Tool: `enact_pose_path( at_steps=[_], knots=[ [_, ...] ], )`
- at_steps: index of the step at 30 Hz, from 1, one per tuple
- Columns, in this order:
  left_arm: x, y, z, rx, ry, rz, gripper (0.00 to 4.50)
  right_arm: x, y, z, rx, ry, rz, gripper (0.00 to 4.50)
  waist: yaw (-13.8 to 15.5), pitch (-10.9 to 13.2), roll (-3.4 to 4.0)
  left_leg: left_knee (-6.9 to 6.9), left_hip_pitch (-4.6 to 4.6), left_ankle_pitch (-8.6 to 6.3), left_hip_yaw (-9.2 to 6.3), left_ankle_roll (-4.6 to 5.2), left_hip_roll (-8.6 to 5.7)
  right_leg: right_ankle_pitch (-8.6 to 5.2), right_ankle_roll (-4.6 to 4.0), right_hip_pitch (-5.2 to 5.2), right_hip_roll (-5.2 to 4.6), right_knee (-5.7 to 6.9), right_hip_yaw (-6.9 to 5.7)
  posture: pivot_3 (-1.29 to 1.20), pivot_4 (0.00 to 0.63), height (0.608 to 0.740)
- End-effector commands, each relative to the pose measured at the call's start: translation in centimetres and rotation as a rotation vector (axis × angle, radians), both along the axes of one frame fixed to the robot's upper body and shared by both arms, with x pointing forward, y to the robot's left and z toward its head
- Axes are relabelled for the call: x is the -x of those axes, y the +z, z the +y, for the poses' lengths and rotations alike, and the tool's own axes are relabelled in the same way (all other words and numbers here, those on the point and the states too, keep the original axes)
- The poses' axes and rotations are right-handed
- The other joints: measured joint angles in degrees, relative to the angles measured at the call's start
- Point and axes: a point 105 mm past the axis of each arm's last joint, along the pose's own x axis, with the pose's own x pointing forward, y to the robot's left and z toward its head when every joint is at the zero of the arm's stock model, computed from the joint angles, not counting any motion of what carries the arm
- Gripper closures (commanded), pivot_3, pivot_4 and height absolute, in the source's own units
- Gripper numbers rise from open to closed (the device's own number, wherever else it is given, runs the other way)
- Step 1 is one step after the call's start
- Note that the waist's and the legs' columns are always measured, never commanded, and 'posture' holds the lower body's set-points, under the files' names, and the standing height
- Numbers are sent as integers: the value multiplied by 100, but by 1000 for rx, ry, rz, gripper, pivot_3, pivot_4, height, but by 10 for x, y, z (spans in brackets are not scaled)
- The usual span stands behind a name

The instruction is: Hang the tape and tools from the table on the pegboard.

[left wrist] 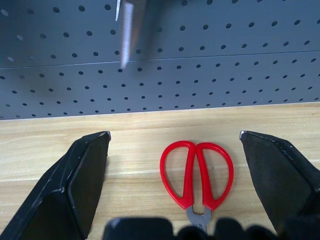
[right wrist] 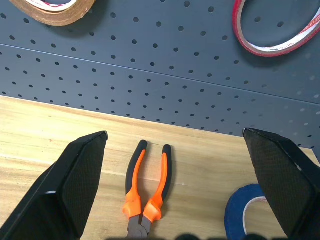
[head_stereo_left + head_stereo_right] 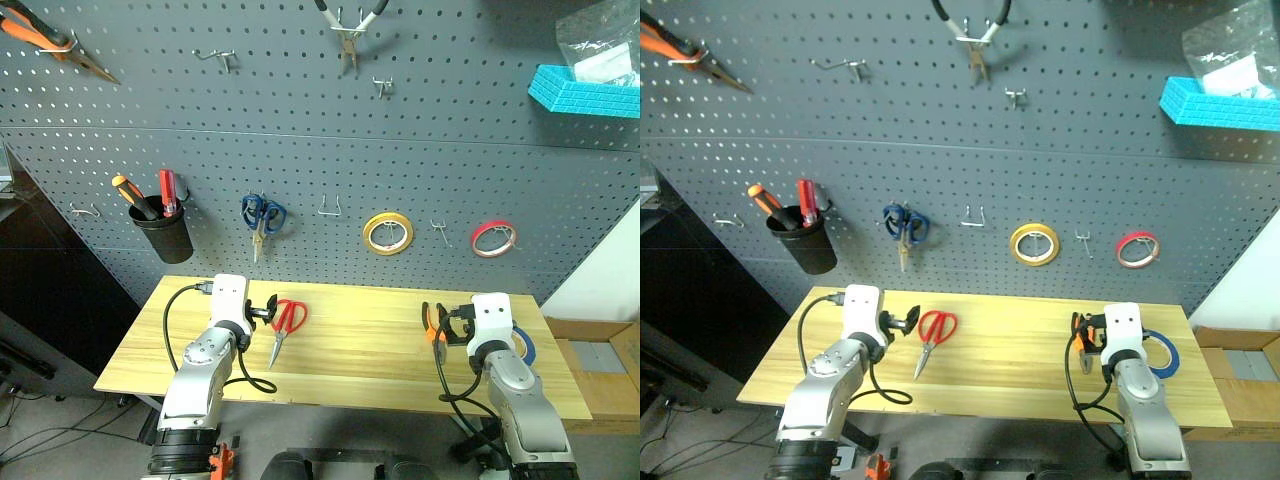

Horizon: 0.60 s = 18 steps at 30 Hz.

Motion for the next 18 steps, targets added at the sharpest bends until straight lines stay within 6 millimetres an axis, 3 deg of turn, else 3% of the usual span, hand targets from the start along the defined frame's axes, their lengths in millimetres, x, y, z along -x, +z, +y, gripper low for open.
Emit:
enact_pose_path(
  at_steps=[1,18],
  knots=[
    [-5,15,0,7,-7,-55,25,-5,11,-2,0,-2,-46,0,0,0,0,0,0,0,0,0,0,0,0,0,0,0,0,86,0,740],
    [-4,15,-1,32,-2,-64,25,-4,12,-2,-26,2,-38,0,1,0,0,0,0,0,0,0,0,0,0,0,0,0,0,91,0,740]
  ],
)
